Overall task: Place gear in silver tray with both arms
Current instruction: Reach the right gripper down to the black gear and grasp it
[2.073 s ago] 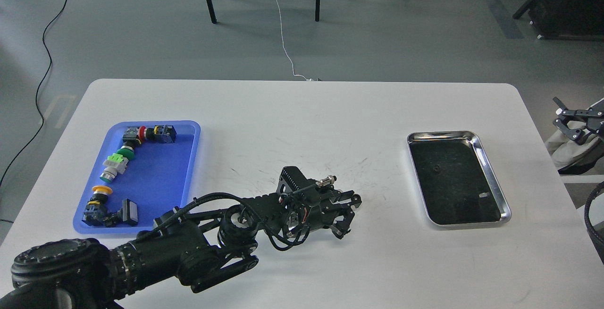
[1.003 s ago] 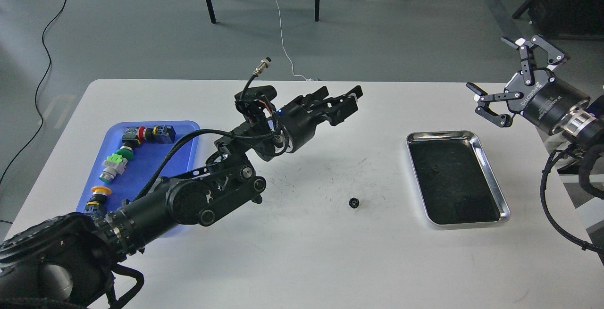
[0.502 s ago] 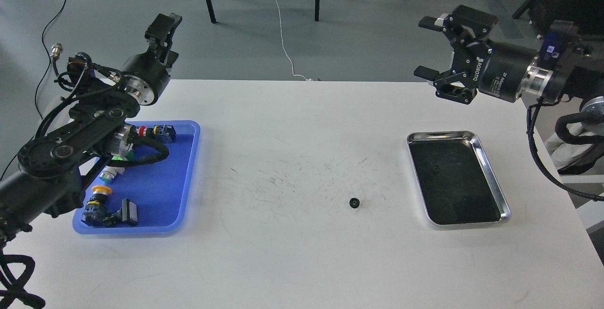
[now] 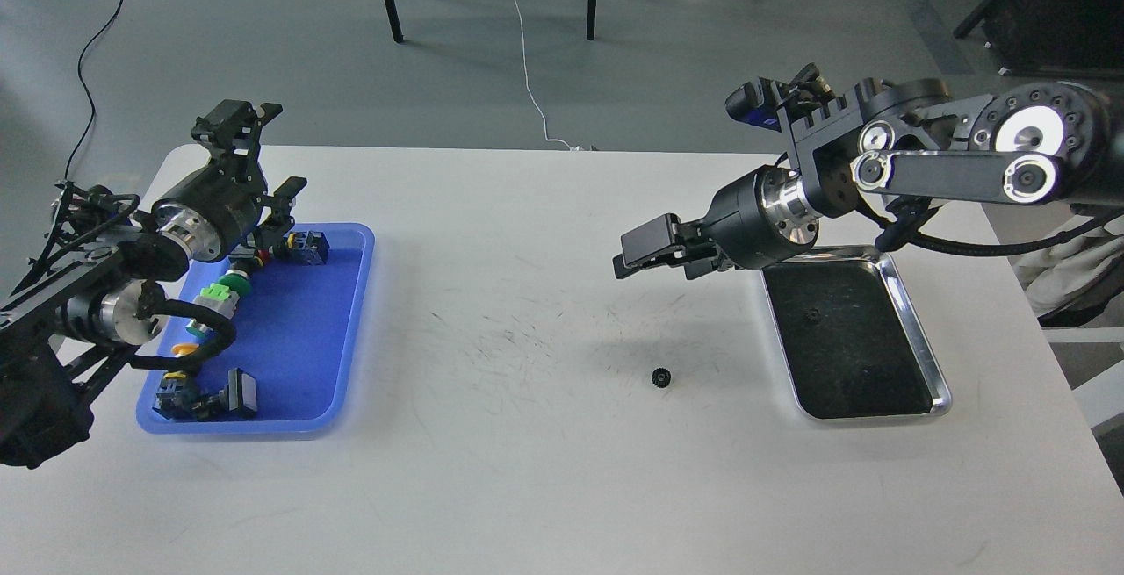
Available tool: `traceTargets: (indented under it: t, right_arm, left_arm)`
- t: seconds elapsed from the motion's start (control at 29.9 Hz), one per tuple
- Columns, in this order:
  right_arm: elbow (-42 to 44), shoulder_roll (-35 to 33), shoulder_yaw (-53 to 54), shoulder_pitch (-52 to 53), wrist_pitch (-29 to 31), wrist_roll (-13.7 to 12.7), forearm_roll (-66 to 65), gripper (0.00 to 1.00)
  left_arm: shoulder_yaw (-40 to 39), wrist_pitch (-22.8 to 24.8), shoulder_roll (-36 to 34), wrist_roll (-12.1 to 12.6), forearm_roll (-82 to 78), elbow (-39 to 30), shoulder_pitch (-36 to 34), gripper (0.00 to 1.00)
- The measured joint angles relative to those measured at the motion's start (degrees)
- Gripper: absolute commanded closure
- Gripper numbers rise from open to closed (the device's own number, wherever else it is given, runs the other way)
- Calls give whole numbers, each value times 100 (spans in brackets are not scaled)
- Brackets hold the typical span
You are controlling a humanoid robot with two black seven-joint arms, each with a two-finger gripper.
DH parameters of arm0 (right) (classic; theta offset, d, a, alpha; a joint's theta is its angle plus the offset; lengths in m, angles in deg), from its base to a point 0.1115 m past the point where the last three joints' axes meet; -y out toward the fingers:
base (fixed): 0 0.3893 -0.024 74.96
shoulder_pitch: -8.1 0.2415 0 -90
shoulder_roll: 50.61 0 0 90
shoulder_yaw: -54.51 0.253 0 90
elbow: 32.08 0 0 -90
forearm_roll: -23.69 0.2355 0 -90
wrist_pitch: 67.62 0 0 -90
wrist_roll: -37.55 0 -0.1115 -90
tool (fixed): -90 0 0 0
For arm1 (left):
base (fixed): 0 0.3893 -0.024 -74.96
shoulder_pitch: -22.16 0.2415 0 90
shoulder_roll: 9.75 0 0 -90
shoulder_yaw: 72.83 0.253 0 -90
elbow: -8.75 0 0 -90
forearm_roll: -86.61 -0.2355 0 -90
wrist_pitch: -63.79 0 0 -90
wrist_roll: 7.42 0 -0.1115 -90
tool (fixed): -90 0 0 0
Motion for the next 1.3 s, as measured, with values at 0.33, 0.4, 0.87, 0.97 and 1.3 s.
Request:
traceTargets:
  t: [0.33,0.4,0.87,0.97,1.3]
  right_arm:
    - [135,957,-575,-197,10,-2,-26,3]
    - [275,1110,-612,-295,6,-7,-23,3]
    - [1005,1717,-929,-773,-35,-11,-21,11]
    - [1076,1724,-956,-818,-36,-11,-21,15]
    - [1140,1726,-1057,-885,-123,-10,-41,29]
  left_arm:
    - [-4,-24,-16,-17,-250,-13,74,2]
    - [-13,-26,-18,-18,-251,-17,78,2]
    - [12,-28,-33,-171,-260,-18,151,2]
    - [11,-28,-46,-183,-261,-13,151,2]
    - [-3,-36,-54,-189,-261,-9,151,2]
